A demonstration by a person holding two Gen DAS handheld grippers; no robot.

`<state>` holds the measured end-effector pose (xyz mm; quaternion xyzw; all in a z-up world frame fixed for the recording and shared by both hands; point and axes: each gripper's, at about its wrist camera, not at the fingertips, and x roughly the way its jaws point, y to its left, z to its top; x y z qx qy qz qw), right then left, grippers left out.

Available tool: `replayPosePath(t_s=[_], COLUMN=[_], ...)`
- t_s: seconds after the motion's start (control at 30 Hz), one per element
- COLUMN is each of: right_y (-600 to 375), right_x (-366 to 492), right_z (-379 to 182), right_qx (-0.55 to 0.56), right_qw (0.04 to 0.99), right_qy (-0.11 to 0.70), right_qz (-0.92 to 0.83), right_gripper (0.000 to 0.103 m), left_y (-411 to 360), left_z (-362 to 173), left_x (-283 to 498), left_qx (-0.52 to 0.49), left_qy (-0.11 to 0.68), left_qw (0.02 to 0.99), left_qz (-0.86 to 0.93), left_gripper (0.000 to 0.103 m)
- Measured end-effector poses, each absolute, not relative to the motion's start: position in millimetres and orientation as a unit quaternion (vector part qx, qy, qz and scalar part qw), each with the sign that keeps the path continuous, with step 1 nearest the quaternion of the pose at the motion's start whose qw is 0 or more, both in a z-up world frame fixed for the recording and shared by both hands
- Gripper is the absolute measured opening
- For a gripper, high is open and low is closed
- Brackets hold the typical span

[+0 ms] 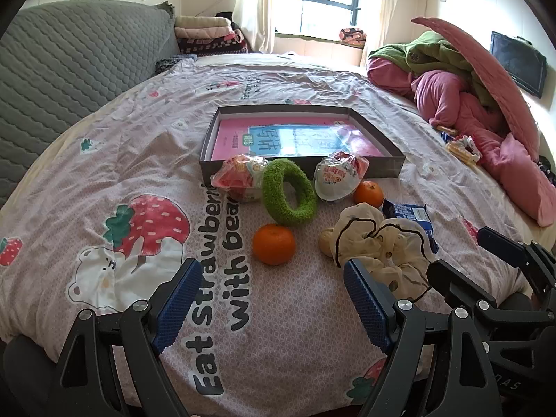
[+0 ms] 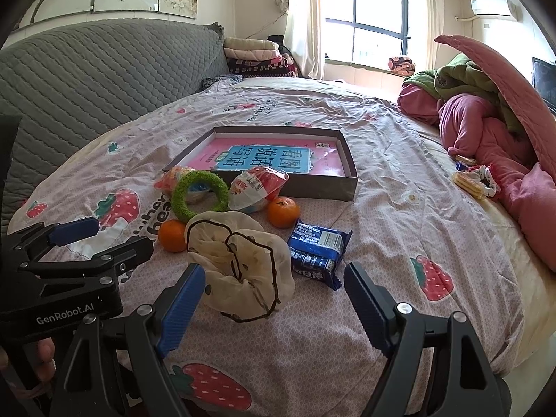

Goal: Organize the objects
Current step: 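Close right gripper on the cream mesh pouch while left gripper approaches a mandarin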

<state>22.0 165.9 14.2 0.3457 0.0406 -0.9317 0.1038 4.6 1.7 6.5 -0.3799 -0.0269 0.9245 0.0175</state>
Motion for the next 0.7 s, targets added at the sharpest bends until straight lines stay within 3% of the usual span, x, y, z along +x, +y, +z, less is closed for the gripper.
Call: replayPosePath(t_s=[0.7], right_y=[165.3], right_x=[17.4], right_z=[1.8], right_qx=[0.371], right_qw=[0.115], right_qy=[0.035], right_qz=[-0.921], right_gripper=[0.081], left_y=[-8.6], left_z=[-7.1], left_x=[-2.0], left_qx=[-0.405], left_qy=[-0.036], left_qw=[0.007], left_qz=[0.914], left_gripper=[0.084])
